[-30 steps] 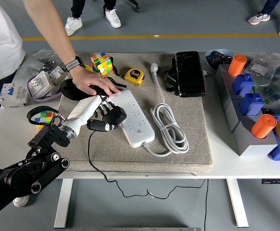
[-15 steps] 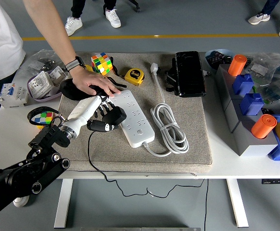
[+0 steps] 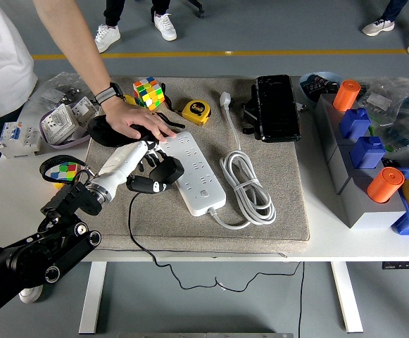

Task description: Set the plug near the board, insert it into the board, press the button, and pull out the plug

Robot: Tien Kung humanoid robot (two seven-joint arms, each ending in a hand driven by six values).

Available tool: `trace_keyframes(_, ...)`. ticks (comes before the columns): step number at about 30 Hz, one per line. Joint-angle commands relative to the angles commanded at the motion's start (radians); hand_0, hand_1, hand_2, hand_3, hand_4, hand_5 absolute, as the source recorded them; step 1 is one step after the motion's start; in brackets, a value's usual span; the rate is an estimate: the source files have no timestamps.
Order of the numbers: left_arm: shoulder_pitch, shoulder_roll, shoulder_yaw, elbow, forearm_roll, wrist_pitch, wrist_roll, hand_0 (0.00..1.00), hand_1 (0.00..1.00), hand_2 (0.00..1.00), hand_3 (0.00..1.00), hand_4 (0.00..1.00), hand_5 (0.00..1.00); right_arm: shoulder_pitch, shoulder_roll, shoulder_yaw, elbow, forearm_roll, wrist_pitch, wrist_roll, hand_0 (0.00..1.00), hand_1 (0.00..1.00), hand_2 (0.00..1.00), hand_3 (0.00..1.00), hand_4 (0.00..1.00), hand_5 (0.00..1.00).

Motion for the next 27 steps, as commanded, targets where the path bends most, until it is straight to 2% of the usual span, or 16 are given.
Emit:
trace_keyframes(4,0.002,0.000,-0.007,-0.002,-0.001,-0.002,-0.001,0.366,0.576,0.584,0.606,0.998,0.260,-0.001,0.000,0.000,0.000,0.000,0.000,0.000,0.589,0.641,0.556,0.482,0.747,0.464)
trace_keyframes(5,0.002,0.000,-0.008,-0.002,-0.001,-0.004,-0.001,0.391,0.609,0.633,0.673,0.998,0.342,-0.001,0.000,-0.001,0.000,0.000,0.000,0.000,0.589,0.642,0.556,0.483,0.747,0.463)
trace_keyframes(10,0.005,0.001,-0.018,-0.009,-0.004,-0.009,-0.001,0.391,0.609,0.633,0.673,0.998,0.342,-0.002,0.001,-0.003,-0.001,0.001,0.001,0.000,0.589,0.642,0.556,0.483,0.747,0.463)
trace_keyframes(11,0.005,0.002,-0.019,-0.011,-0.003,-0.011,0.000,0.407,0.629,0.655,0.690,0.998,0.417,-0.002,0.001,-0.003,-0.001,0.002,0.001,0.000,0.588,0.640,0.556,0.483,0.748,0.462)
trace_keyframes(18,0.010,0.005,-0.019,-0.024,-0.002,-0.022,0.000,0.407,0.630,0.654,0.692,0.998,0.414,-0.004,0.000,-0.001,0.000,0.001,0.001,-0.001,0.588,0.641,0.555,0.482,0.747,0.463)
trace_keyframes(27,0.023,0.009,-0.041,-0.054,-0.007,-0.011,-0.024,0.414,0.636,0.657,0.692,0.998,0.440,-0.006,0.001,0.005,0.000,0.000,0.000,0.000,0.589,0.641,0.556,0.483,0.748,0.461)
